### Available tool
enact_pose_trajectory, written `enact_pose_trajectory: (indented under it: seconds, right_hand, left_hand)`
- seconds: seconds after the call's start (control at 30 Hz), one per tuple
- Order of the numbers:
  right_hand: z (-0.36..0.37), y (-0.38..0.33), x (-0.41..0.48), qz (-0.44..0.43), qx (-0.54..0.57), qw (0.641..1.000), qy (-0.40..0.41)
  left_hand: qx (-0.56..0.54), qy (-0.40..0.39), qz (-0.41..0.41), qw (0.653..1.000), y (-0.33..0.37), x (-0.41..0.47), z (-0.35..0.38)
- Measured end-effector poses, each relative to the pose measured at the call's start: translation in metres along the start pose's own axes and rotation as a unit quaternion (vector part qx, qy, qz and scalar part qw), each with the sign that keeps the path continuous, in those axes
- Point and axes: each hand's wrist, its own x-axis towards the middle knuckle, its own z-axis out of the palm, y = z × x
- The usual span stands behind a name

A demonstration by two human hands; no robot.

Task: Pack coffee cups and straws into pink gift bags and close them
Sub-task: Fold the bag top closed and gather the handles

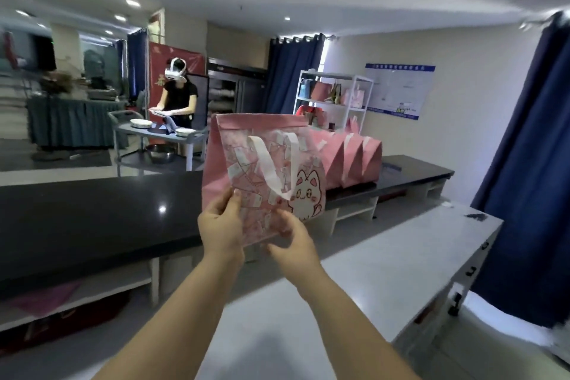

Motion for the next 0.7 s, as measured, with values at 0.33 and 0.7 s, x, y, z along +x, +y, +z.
enact_pose_trajectory:
  seconds: [0.33, 0.7]
  right_hand:
    - [0.003, 0.068, 0.167, 0.043, 0.151, 0.984, -0.088]
    - [-0.023, 0.170, 0.321, 0.136, 0.347, 0.907, -0.195]
  left_hand:
    - [0.047, 0.053, 0.064, 0.995, -0.095, 0.131, 0.047]
    - [0.182, 0.119, 0.128, 0.968, -0.219, 0.204, 0.115]
